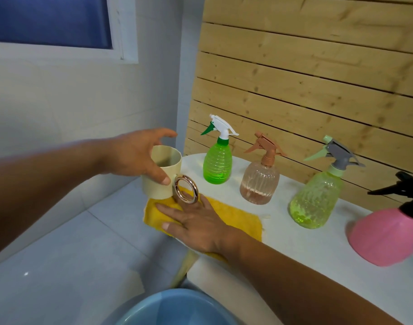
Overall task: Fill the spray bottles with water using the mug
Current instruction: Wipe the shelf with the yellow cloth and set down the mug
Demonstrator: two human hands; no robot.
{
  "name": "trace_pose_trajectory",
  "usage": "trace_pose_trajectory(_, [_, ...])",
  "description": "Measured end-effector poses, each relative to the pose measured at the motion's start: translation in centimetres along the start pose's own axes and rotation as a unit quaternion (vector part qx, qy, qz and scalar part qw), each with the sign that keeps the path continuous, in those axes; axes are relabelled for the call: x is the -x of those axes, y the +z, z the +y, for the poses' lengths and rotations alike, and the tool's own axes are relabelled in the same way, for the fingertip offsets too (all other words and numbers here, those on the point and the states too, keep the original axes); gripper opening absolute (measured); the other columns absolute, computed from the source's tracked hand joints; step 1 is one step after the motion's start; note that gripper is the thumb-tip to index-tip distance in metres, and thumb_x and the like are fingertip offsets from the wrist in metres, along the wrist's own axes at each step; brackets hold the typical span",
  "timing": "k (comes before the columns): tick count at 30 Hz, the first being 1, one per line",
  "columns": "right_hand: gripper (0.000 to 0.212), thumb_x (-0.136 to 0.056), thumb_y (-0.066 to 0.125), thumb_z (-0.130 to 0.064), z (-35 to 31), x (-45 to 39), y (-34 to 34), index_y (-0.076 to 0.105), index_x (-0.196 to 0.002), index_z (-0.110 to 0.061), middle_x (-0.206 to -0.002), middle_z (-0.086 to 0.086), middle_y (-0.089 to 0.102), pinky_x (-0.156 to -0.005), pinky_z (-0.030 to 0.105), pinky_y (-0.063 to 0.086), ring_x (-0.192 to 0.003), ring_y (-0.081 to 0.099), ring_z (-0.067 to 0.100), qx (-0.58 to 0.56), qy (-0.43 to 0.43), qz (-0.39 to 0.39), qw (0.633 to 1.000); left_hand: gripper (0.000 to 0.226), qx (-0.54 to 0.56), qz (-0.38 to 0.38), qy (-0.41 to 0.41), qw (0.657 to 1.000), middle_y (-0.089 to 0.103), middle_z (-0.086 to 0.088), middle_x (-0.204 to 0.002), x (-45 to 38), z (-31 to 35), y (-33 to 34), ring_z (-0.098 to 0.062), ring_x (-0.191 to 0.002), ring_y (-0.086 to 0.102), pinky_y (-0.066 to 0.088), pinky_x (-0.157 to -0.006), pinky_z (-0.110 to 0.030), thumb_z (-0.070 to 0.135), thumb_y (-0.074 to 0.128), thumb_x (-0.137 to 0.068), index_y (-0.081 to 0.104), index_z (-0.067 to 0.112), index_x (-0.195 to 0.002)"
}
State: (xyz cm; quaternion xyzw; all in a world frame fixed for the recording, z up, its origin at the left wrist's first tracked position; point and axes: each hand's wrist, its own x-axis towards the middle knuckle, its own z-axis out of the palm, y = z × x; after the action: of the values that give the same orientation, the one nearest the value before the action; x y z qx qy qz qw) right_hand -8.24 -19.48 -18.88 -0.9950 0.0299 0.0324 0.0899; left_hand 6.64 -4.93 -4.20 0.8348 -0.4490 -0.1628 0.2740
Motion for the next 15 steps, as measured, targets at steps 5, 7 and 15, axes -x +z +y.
trace_pose_trajectory(5, [0.058,-0.103,0.027,-0.062,0.5,4.9,0.2,0.005,-0.156,-0.054,-0.169,-0.011,-0.013,-0.123,0.051,-0.012,-0.156,-0.012,0.015,0.009,-0.025,0.007,1.000,0.116,0.009,-0.016,0.008,1.000,0.057,0.008,-0.138,0.5,0.5,0.9,-0.017,-0.118,0.062,0.050,-0.097,-0.030,0.025,0.100,-0.065,0.032,0.043,-0.158])
trace_pose_trajectory(7, [0.058,-0.103,0.026,-0.061,1.1,7.3,0.4,0.002,-0.156,-0.054,-0.169,-0.011,-0.012,-0.124,0.052,-0.008,-0.156,-0.012,0.015,0.025,-0.022,0.016,0.999,0.116,0.009,-0.022,0.011,1.000,0.057,0.008,-0.139,0.6,0.8,1.7,-0.017,-0.119,0.063,0.052,-0.101,-0.034,0.023,0.100,-0.066,0.032,0.042,-0.158])
trace_pose_trajectory(15, [0.056,-0.101,0.022,-0.069,4.0,17.9,0.2,-0.005,-0.150,-0.064,-0.164,-0.023,-0.020,-0.125,0.039,-0.011,-0.149,-0.025,0.000,0.020,0.029,0.024,0.999,0.116,-0.038,-0.051,0.014,0.998,0.052,0.010,-0.147,0.7,1.0,4.8,-0.019,-0.128,0.056,0.048,-0.111,-0.041,0.032,0.099,-0.067,0.029,0.046,-0.157])
